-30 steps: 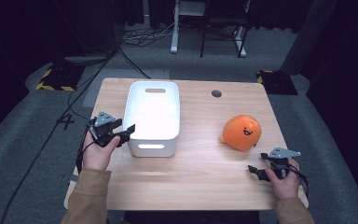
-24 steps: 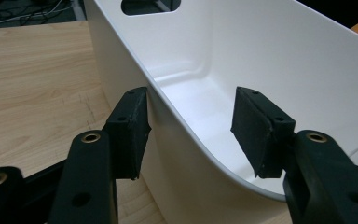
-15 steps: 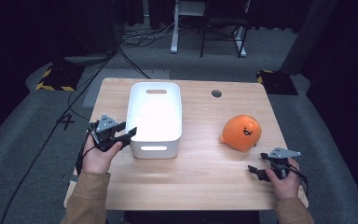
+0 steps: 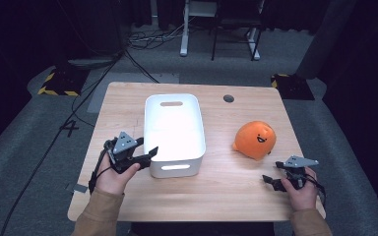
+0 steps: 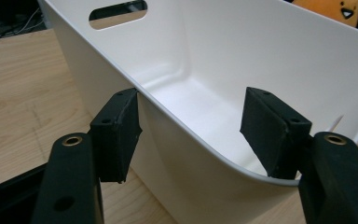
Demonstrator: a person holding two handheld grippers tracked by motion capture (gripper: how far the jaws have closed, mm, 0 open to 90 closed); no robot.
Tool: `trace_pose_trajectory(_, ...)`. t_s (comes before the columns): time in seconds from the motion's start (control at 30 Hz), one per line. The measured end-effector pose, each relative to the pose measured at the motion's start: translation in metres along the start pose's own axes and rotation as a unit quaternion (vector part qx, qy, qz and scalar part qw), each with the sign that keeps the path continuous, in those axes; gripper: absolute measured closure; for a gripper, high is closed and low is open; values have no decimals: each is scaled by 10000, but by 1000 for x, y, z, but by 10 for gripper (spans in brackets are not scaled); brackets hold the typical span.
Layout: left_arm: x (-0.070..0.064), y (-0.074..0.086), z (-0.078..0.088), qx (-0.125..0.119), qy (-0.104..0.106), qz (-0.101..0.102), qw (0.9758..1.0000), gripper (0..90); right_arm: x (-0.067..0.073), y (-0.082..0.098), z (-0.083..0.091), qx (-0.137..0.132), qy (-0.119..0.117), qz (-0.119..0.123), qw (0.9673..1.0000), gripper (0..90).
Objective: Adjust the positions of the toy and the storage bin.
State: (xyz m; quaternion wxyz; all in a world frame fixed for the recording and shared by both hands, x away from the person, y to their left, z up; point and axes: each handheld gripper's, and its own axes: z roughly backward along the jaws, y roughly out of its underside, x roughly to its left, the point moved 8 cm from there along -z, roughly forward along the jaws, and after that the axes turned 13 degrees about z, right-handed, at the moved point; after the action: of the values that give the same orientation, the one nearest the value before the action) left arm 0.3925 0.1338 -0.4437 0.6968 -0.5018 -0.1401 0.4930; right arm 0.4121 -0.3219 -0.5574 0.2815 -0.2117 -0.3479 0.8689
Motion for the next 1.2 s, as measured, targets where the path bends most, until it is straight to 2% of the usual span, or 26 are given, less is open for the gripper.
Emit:
trace_pose_trajectory(0.37, -33, 15, 4, 2, 302, -93, 9995, 348, 0, 0, 0, -3, 1, 11, 10000, 151)
trace_pose_trajectory(0.53, -48, 21, 6, 113, 419, -249, 9987, 336, 0, 0, 0, -1, 0, 7, 10000, 151)
trace_pose_trajectory(0.57, -52, 22, 5, 141, 461, -230, 9986, 330, 0, 0, 0, -4, 0, 18, 10000, 151)
trace_pose_trajectory(0.6, -54, 23, 5, 157, 492, -314, 9982, 320, 0, 0, 0, -4, 0, 14, 10000, 150)
trace_pose_trajectory(0.67, -60, 25, 5, 217, 569, -288, 9977, 300, 0, 0, 0, 1, 1, 0, 10000, 151)
trace_pose_trajectory(0.9, -76, 30, 4, 309, 604, -423, 9968, 273, 0, 0, 0, -3, 0, 17, 10000, 151)
trace_pose_trajectory(0.93, -77, 30, 5, 334, 610, -493, 9964, 273, 0, 0, 0, 1, 1, 7, 10000, 151)
trace_pose_trajectory(1.2, -93, 36, 5, 409, 741, -498, 9952, 273, 0, 0, 0, 0, 1, 15, 10000, 150)
